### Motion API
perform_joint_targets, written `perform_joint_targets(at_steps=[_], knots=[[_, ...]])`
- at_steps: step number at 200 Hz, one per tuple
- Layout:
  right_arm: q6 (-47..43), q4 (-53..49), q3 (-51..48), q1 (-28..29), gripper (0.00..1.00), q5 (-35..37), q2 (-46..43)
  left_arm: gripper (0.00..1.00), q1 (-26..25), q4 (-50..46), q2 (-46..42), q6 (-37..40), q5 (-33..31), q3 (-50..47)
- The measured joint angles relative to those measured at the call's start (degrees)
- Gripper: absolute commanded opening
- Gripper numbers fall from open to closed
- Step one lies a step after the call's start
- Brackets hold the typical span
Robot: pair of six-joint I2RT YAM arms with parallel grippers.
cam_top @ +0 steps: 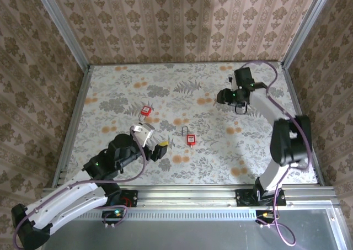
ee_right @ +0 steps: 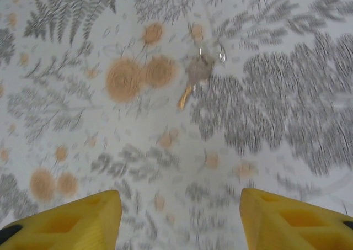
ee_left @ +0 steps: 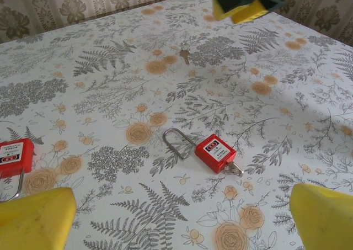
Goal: Unlock with the key
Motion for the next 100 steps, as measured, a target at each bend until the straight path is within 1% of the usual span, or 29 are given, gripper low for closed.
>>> perform_joint_targets(at_steps=[22, 48, 72, 100], knots=[[-1.6, -0.5, 7.4, 0.0, 0.58, 0.0, 8.5, 1.00, 0.2, -0.5, -0.6, -0.1, -0.1, 0.0], [-3.2, -2.1, 13.9, 0.0, 0.56, 0.1, 15.1, 1.00, 0.3, -1.0, -1.2, -0.5, -0.5, 0.0], [-4.3, -3.0, 17.3, 0.0, 0.56, 0.5, 18.9, 1.00, 0.4, -1.0, -1.4, -0.6, -1.3, 0.0], [-5.8, -4.1, 18.5, 0.0, 0.55, 1.8, 21.4, 1.00, 0.4, -1.5, -1.4, -0.7, -2.0, 0.0]])
